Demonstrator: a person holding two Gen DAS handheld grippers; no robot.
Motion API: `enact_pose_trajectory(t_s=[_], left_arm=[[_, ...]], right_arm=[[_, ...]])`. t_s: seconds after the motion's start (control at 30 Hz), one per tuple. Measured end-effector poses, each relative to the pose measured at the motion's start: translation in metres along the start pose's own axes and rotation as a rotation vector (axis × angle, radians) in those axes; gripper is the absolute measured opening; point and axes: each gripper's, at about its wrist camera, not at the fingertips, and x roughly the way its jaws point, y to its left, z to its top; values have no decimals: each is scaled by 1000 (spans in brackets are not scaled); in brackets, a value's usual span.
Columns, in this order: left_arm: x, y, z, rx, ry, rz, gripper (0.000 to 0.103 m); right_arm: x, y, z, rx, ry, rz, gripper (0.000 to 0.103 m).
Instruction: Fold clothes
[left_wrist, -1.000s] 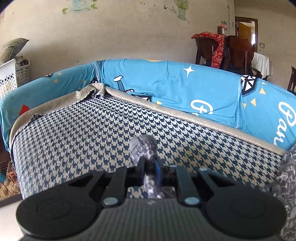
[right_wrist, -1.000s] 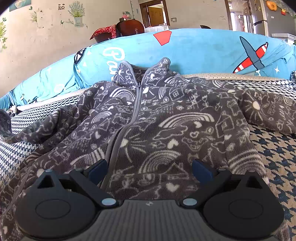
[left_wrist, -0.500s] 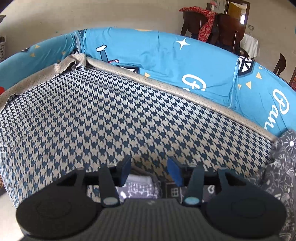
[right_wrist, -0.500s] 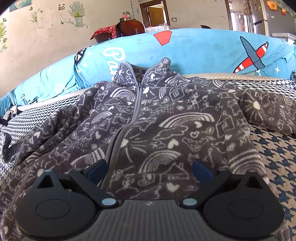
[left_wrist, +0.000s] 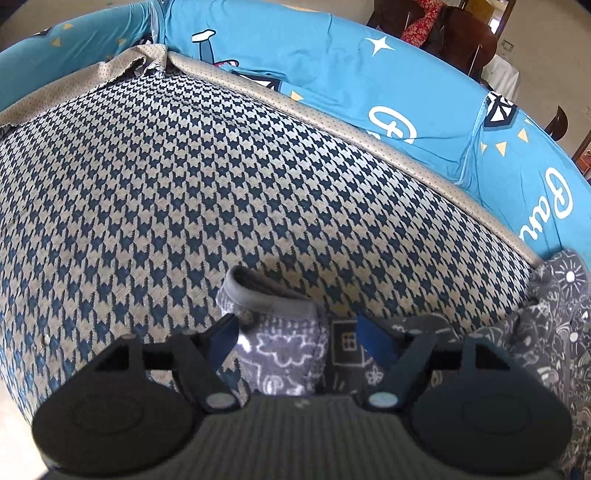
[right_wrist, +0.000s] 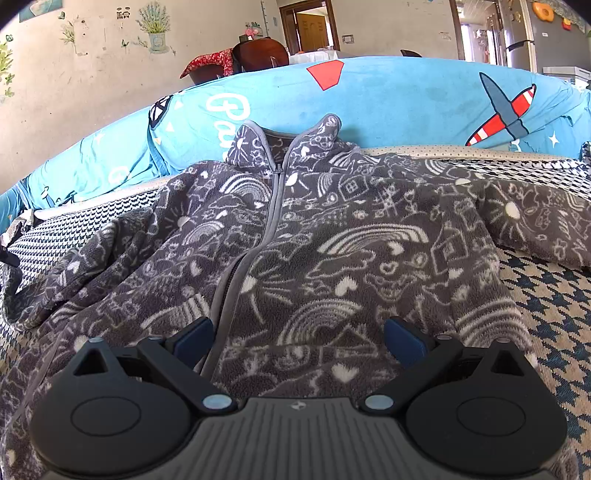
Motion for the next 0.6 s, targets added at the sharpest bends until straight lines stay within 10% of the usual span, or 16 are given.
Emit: enact_pose_trajectory(t_s=[0.2, 0.4, 0.6], left_arm=[[15, -6, -11, 38, 64, 19, 66], [24, -13, -16, 89, 59, 55, 26], [5, -43, -13, 243, -176, 224, 10]], right_arm=[[0, 1, 0, -3, 1, -3, 100], [1, 2, 0, -8, 3, -8, 100], [2, 5, 0, -21, 11, -22, 100]])
